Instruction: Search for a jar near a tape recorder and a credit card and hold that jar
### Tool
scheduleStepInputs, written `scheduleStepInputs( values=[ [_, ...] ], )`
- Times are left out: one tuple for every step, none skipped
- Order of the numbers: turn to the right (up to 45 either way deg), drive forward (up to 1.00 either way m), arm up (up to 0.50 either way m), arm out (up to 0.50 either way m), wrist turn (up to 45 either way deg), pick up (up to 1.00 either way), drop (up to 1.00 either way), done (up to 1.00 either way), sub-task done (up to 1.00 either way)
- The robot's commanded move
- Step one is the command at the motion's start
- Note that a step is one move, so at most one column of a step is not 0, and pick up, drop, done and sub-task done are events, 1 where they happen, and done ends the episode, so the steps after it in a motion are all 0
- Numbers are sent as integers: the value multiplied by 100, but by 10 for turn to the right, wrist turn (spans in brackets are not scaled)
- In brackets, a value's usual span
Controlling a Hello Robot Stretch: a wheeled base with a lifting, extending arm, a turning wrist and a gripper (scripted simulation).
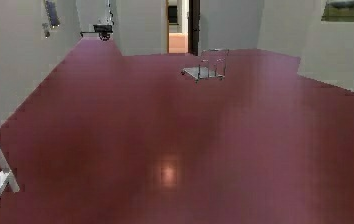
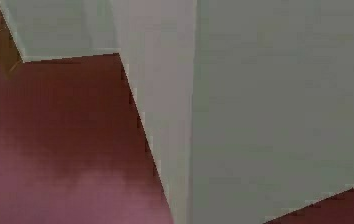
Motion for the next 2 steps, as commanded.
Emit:
scheduleStepInputs(
  values=[
    [0, 100, 0, 0, 0, 0, 0, 0, 0],
    [-30, 0, 0, 0, 0, 0, 0, 0, 0]
  ],
)
